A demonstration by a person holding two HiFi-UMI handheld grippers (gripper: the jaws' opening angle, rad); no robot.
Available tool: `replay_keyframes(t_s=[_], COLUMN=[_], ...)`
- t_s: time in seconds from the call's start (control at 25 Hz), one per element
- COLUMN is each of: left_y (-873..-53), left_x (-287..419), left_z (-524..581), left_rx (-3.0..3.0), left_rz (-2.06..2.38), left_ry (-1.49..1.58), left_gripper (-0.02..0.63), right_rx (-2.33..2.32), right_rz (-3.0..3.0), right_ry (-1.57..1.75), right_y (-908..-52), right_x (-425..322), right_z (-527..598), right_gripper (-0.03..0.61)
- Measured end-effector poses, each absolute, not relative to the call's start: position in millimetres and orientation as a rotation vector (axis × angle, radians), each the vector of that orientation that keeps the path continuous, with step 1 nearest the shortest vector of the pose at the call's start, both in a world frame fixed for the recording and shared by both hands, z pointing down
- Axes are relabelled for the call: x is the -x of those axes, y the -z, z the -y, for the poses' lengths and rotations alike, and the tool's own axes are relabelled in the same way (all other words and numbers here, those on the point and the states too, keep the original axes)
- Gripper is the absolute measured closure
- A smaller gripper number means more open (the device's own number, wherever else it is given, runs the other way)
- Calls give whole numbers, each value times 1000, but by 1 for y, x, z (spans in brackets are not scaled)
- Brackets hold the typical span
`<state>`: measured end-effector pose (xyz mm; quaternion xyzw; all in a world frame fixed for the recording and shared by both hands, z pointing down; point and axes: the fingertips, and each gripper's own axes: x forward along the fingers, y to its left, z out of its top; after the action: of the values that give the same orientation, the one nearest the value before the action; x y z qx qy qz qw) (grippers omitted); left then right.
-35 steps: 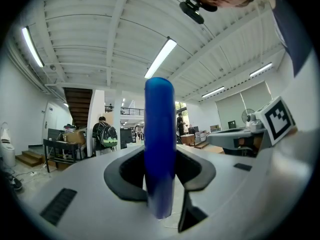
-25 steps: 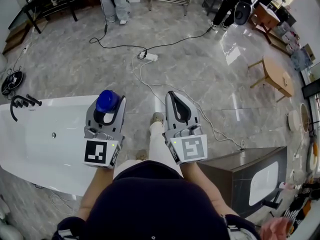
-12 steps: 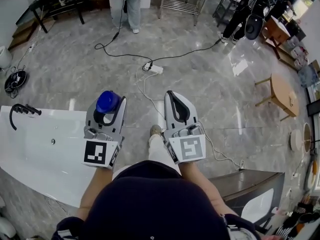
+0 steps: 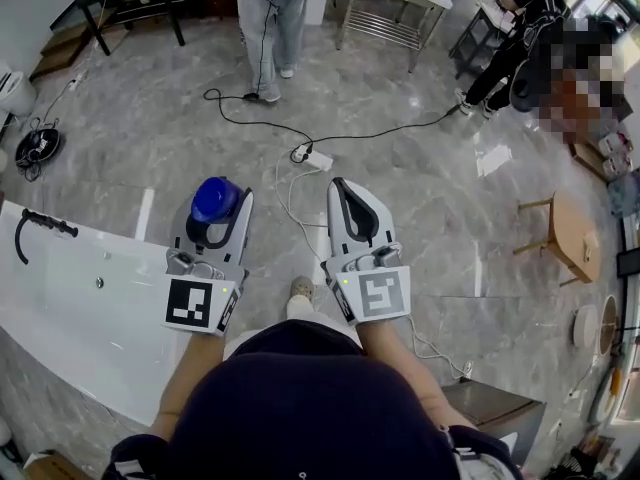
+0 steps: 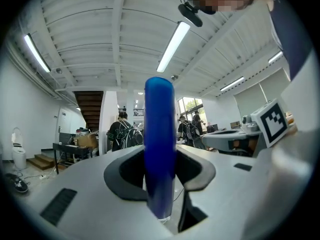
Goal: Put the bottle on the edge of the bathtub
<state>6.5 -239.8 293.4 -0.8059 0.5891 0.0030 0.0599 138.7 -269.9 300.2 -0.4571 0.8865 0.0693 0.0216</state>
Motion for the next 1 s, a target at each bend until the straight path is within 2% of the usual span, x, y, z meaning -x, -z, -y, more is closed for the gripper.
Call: replay_keyframes(t_s=[0.48,1.0], left_y=[-295,-297], left_x=[-11,33], left_z=[316,338], left_rx=[2410,2450], left_rz=[-1830,-1786], left_ry=[-33,1], left_gripper=[465,465], right_rx=[1353,1389], right_rz=[-2780,-2775], right_ry=[-237,-218], right_y=[-297,-303], right_x=[-139,-91], right_z=[350,366], right_gripper=[578,578])
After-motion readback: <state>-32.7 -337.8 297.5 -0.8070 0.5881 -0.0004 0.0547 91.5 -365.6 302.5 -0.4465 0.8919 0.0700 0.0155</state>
